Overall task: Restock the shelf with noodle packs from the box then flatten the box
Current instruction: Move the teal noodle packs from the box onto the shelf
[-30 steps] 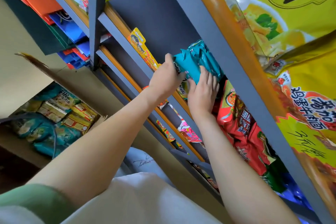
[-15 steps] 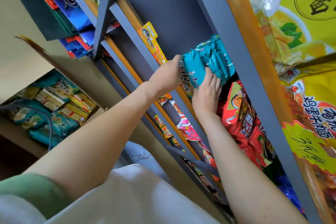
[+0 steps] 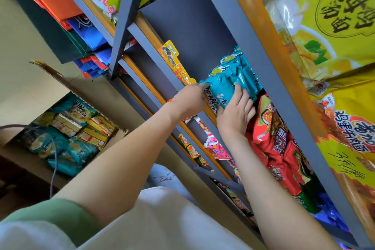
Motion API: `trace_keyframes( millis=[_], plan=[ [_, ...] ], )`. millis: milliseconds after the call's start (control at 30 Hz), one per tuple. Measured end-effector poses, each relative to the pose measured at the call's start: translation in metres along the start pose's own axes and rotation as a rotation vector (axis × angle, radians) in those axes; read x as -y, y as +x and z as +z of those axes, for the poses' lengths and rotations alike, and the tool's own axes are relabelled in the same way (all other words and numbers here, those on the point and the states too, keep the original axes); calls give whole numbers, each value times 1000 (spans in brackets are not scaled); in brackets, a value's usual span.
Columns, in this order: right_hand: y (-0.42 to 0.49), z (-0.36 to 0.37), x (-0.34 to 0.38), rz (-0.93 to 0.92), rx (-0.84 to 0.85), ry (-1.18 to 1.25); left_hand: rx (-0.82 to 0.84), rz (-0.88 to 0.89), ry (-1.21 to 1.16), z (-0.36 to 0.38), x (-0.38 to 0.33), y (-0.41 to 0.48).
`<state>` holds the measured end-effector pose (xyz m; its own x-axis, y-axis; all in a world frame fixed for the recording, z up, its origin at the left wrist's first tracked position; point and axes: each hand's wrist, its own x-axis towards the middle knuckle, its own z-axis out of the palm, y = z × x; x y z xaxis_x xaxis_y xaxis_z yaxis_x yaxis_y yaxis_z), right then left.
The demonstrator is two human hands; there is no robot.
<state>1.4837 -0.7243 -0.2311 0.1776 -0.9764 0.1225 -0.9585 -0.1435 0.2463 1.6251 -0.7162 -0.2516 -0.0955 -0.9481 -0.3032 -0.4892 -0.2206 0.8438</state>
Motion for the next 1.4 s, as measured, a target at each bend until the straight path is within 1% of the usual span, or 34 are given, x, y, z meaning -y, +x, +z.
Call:
trace_keyframes(
  millis=[100,167,300,467,600,667,733,800,833,900,1033,1167,1333,1400],
  plan=[
    [-1,-6,26,-84,-115,39,-107,-39,-84,-5,8,-6],
    [-4,-10,49,-146,-125,76,-190,-48,-110,-9,17,-11],
    [-9,-12,95,-286,-6,240,-319,-119,-142,-23,50,-27],
    [-20,7,150,-542,79,365,-434,-253,-120,-36,115,-52],
    [-35,49,197,-697,272,435,-515,-440,-95,-31,183,-79],
    [-42,75,220,-786,461,435,-534,-570,-118,-21,221,-96],
    [-47,106,242,-910,672,377,-529,-714,-149,-7,263,-112],
    [-50,138,263,-1022,815,312,-515,-840,-183,7,303,-126],
    [-51,154,273,-1039,868,286,-506,-898,-198,13,321,-131],
    [-56,182,297,-1009,937,264,-518,-987,-244,26,355,-140],
    [-76,238,343,-941,1018,307,-546,-1091,-302,53,412,-144],
    [-99,294,369,-917,1119,302,-565,-1202,-355,86,472,-138],
    [-121,367,378,-871,1159,276,-488,-1412,-422,140,554,-127],
    [-129,395,380,-847,1164,261,-472,-1551,-435,162,581,-124]
  ],
)
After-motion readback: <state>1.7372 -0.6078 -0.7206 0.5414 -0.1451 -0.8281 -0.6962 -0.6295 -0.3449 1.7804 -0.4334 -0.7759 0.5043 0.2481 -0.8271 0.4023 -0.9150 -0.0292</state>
